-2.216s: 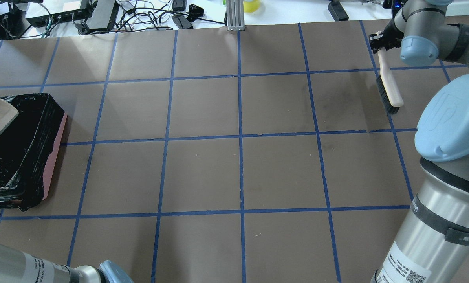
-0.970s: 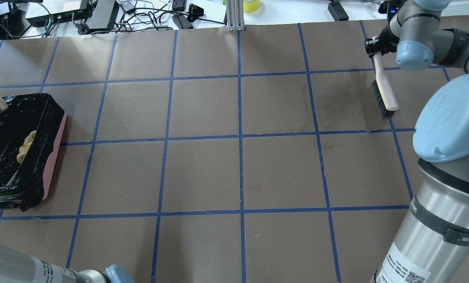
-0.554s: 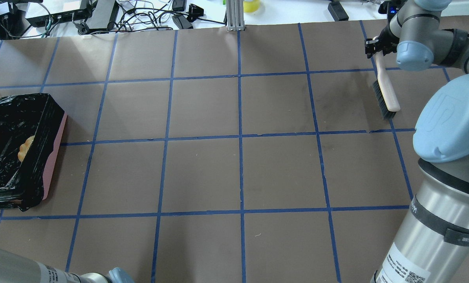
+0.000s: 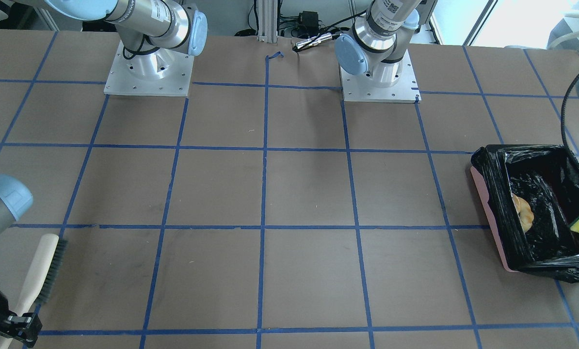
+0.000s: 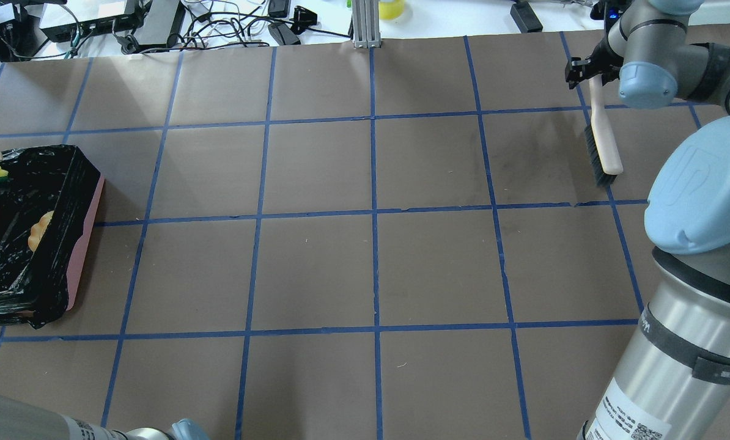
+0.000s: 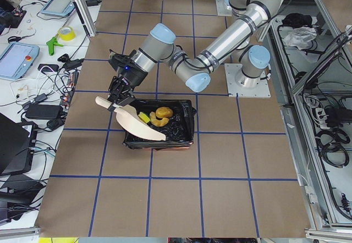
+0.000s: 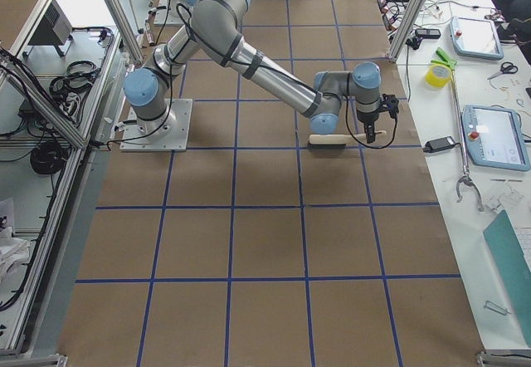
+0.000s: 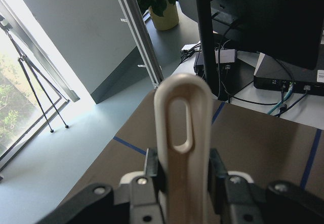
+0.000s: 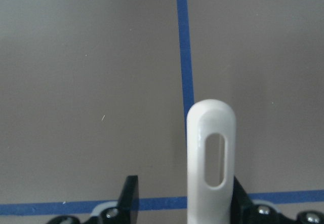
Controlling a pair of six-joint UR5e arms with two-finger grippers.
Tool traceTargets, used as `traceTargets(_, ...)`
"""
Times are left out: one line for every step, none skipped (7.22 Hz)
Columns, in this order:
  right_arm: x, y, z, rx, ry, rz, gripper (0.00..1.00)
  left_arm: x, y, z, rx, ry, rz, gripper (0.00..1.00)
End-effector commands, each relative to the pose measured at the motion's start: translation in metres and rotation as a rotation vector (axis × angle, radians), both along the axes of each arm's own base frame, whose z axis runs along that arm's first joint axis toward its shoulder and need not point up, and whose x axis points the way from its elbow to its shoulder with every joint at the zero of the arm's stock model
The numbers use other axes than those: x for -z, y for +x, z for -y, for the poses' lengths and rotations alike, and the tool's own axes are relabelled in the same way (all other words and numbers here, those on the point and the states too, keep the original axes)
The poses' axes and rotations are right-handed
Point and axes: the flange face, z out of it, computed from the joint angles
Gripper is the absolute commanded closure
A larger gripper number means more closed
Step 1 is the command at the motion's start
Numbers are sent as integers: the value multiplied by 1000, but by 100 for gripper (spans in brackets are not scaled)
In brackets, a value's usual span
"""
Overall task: Sweep and dump trash into bin
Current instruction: 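Tilt the dustpan with the left gripper to dump items into the bin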
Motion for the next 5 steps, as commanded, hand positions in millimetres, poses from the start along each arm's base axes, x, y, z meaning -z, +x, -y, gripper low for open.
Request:
traceTargets(-6,0,-1,0,0,-5,23,-2,-5,-5,5,-19,23,100)
traceTargets(-6,0,-2,2,0,-4,22,-4,-6,-5,7,-18,22,100)
traceTargets(-8,0,-2,2,-2,-5,22,-5,-7,-5,5,6,1,100)
traceTargets(-9,0,-2,2,2,-5,20,-11,-12,-1,9,49,-45,100)
traceTargets(-27,1,-7,-2,14,-4,19,-21,-21,3,-49,106,-50,100)
